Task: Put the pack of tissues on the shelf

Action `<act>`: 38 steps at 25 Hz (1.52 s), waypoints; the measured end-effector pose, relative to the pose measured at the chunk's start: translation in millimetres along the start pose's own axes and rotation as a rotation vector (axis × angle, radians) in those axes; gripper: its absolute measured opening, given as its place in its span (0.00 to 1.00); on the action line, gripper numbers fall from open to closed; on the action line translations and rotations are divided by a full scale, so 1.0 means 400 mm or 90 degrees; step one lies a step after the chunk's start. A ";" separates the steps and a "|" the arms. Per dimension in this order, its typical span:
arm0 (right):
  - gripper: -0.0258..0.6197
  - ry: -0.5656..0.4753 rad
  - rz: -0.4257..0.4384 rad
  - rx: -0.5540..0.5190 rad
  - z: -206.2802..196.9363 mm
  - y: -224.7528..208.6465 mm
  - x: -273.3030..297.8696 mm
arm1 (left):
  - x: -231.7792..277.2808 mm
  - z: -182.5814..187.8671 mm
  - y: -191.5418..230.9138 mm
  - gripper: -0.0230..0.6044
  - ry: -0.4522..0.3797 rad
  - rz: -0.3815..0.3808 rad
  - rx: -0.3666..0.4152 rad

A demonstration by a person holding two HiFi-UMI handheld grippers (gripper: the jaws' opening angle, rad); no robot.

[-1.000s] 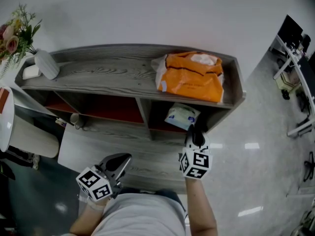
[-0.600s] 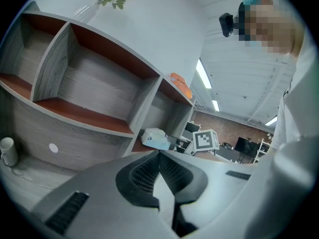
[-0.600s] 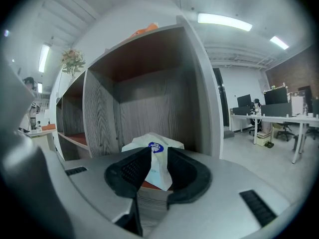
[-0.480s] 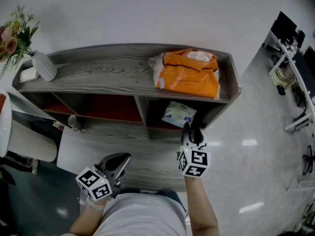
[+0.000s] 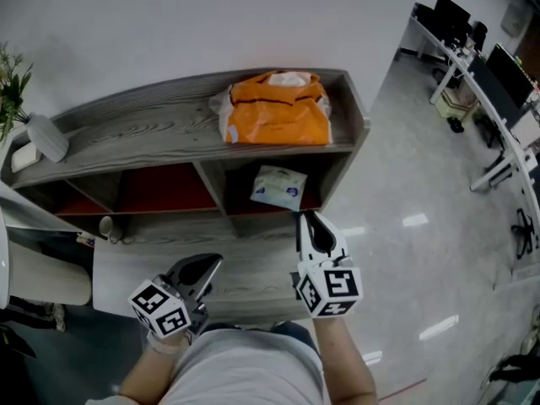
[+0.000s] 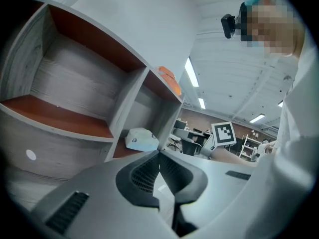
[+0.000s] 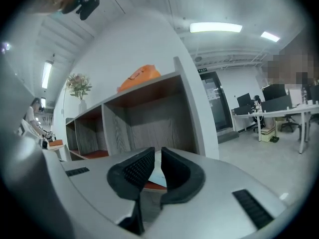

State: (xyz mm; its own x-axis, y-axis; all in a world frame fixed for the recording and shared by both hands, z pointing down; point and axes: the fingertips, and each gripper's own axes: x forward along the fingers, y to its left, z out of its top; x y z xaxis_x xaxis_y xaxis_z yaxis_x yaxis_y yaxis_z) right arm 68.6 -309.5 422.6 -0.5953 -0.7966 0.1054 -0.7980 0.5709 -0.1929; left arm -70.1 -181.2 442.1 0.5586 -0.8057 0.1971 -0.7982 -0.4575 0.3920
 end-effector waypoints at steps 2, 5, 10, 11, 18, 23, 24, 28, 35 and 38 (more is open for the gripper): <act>0.11 -0.007 -0.001 0.007 0.004 0.004 -0.036 | 0.022 -0.001 -0.016 0.06 0.008 -0.024 0.008; 0.10 -0.009 -0.010 0.014 0.002 0.006 -0.091 | 0.052 -0.004 -0.041 0.06 0.017 -0.059 0.016; 0.10 -0.007 -0.038 0.022 -0.020 0.006 -0.180 | 0.091 -0.016 -0.078 0.06 0.033 -0.110 0.022; 0.10 -0.008 -0.044 0.024 -0.025 0.006 -0.195 | 0.098 -0.021 -0.083 0.06 0.037 -0.120 0.024; 0.10 -0.004 -0.082 0.046 -0.057 0.004 -0.274 | 0.129 -0.039 -0.117 0.06 0.058 -0.163 0.023; 0.10 -0.005 -0.097 0.057 -0.073 0.012 -0.297 | 0.142 -0.051 -0.126 0.06 0.070 -0.180 0.020; 0.10 -0.004 -0.097 0.057 -0.077 0.016 -0.299 | 0.145 -0.053 -0.127 0.06 0.072 -0.183 0.020; 0.10 -0.001 -0.095 0.056 -0.086 0.027 -0.301 | 0.151 -0.055 -0.136 0.06 0.075 -0.192 0.023; 0.10 0.009 -0.093 0.057 -0.104 0.035 -0.292 | 0.153 -0.065 -0.135 0.06 0.082 -0.194 0.021; 0.10 0.018 -0.092 0.056 -0.114 0.038 -0.286 | 0.153 -0.068 -0.135 0.06 0.086 -0.196 0.021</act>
State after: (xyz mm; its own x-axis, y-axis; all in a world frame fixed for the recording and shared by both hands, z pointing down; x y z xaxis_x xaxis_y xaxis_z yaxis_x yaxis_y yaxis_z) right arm 120.4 -200.4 452.0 -0.4788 -0.8622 0.1655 -0.8648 0.4307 -0.2581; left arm 13.2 -195.7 457.6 0.7976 -0.5719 0.1918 -0.5929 -0.6851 0.4232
